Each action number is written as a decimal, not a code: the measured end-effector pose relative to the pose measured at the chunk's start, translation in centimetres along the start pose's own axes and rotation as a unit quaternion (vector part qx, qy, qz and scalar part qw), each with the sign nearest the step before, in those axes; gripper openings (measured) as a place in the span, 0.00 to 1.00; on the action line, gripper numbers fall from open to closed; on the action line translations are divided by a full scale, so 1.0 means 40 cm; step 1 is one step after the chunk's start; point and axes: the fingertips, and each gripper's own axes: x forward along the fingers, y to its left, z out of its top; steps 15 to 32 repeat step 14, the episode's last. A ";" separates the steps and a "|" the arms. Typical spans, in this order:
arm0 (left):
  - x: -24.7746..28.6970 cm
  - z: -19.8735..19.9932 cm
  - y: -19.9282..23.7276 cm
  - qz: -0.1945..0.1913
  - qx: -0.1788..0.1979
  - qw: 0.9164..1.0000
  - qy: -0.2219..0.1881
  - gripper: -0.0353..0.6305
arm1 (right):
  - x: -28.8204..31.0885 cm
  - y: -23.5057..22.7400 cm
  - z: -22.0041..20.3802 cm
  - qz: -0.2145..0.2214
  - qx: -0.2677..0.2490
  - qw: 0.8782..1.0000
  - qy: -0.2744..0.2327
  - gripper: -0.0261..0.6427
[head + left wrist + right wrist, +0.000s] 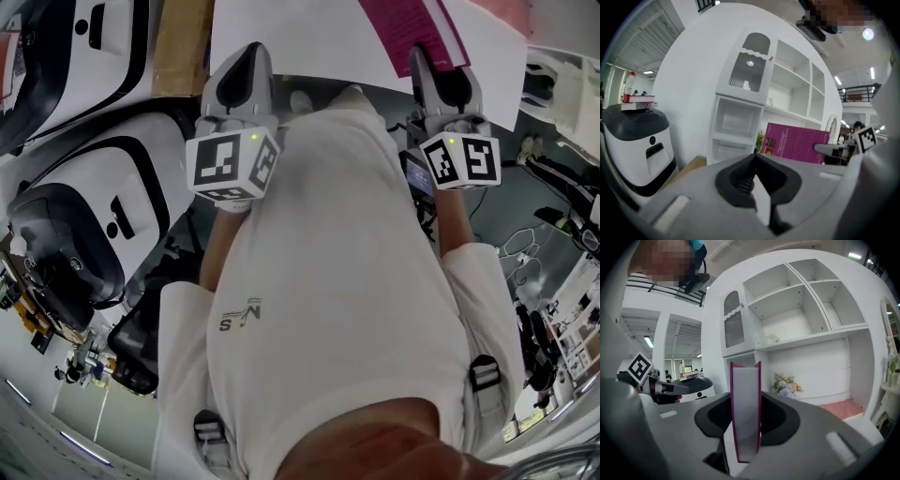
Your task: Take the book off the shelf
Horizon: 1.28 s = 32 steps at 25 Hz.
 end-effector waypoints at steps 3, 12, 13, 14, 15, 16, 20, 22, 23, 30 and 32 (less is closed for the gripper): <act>0.003 -0.009 -0.010 -0.009 0.003 1.000 0.008 0.05 | -0.004 -0.002 -0.010 0.002 0.000 1.000 0.007 0.25; 0.012 -0.012 -0.013 -0.014 0.001 1.000 0.014 0.05 | -0.011 -0.027 -0.013 -0.016 0.006 1.000 0.011 0.25; 0.010 -0.012 -0.014 -0.014 0.000 1.000 0.015 0.05 | -0.013 -0.029 -0.012 -0.018 0.007 1.000 0.011 0.25; 0.009 -0.011 -0.015 -0.014 -0.001 1.000 0.015 0.05 | -0.015 -0.032 -0.011 -0.020 0.007 1.000 0.012 0.25; 0.009 -0.011 -0.015 -0.014 -0.001 1.000 0.015 0.05 | -0.015 -0.032 -0.011 -0.020 0.007 1.000 0.012 0.25; 0.009 -0.011 -0.015 -0.014 -0.001 1.000 0.015 0.05 | -0.015 -0.032 -0.011 -0.020 0.007 1.000 0.012 0.25; 0.009 -0.011 -0.015 -0.014 -0.001 1.000 0.015 0.05 | -0.015 -0.032 -0.011 -0.020 0.007 1.000 0.012 0.25; 0.009 -0.011 -0.015 -0.014 -0.001 1.000 0.015 0.05 | -0.015 -0.032 -0.011 -0.020 0.007 1.000 0.012 0.25; 0.009 -0.011 -0.015 -0.014 -0.001 1.000 0.015 0.05 | -0.015 -0.032 -0.011 -0.020 0.007 1.000 0.012 0.25; 0.009 -0.011 -0.015 -0.014 -0.001 1.000 0.015 0.05 | -0.015 -0.032 -0.011 -0.020 0.007 1.000 0.012 0.25; 0.009 -0.011 -0.015 -0.014 -0.001 1.000 0.015 0.05 | -0.015 -0.032 -0.011 -0.020 0.007 1.000 0.012 0.25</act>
